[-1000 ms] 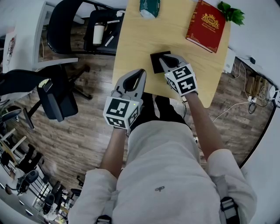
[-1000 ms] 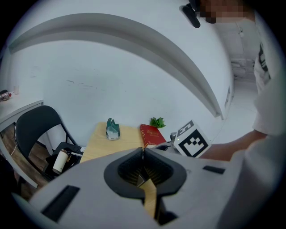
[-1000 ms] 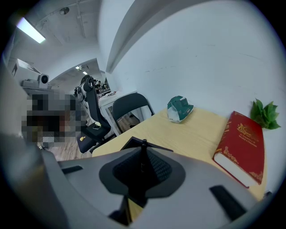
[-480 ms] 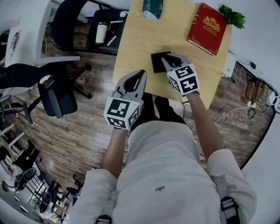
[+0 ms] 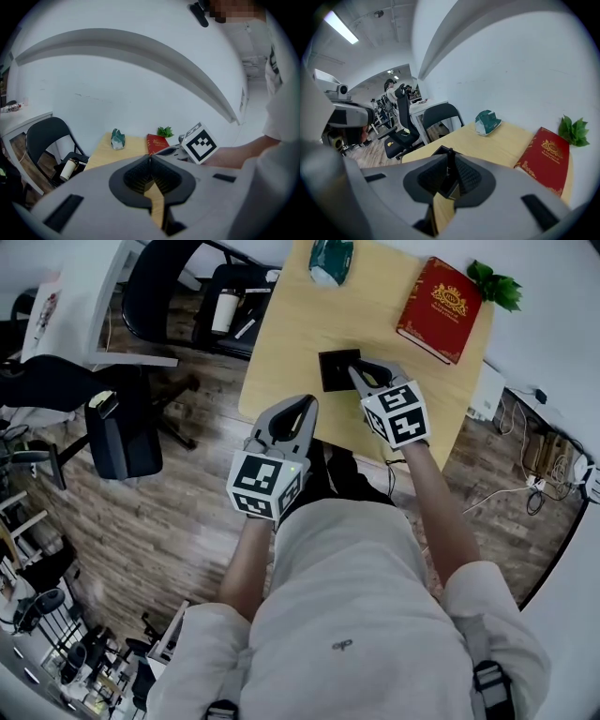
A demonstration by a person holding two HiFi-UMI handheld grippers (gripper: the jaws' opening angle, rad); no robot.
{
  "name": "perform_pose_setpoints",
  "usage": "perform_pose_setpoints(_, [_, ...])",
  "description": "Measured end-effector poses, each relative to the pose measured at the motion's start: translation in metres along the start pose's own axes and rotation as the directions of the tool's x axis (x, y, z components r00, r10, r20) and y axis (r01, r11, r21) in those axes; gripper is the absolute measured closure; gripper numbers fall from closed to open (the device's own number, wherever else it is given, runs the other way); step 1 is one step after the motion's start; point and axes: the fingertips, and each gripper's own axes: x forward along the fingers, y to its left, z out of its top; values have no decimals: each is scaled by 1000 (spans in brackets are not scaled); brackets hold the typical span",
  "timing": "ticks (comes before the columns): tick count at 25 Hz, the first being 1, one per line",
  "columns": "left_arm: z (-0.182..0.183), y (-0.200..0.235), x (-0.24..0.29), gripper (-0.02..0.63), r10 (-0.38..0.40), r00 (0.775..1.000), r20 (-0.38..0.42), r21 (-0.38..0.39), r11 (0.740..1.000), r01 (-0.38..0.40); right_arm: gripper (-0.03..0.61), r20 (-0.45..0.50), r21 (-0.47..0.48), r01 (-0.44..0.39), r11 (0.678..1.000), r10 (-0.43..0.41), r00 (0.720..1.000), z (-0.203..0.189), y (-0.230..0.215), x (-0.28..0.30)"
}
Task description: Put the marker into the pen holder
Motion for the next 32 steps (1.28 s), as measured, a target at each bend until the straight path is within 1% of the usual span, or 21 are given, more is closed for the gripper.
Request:
perform_pose_setpoints(9, [3,-23,-24,604,64,997,52,11,998,-64,529,52,-42,-15,999,17,999,0,9,-35])
perform_pose_setpoints(18, [-5,-41,-43,604,108,991,73,9,994,-109,534,125,-83,-21,996,31,992,5,21,-72])
perform_pose_setpoints(24, [-2,-52,-46,604,114,989,92,15,993,-116,537,162,-106,-30,994,47,986,7,28,-97])
perform_pose_setpoints(32, [-2,-56,-43,604,95,993,77,19,995,-96,549,223,-95,-30,995,51,973,18,40,-122])
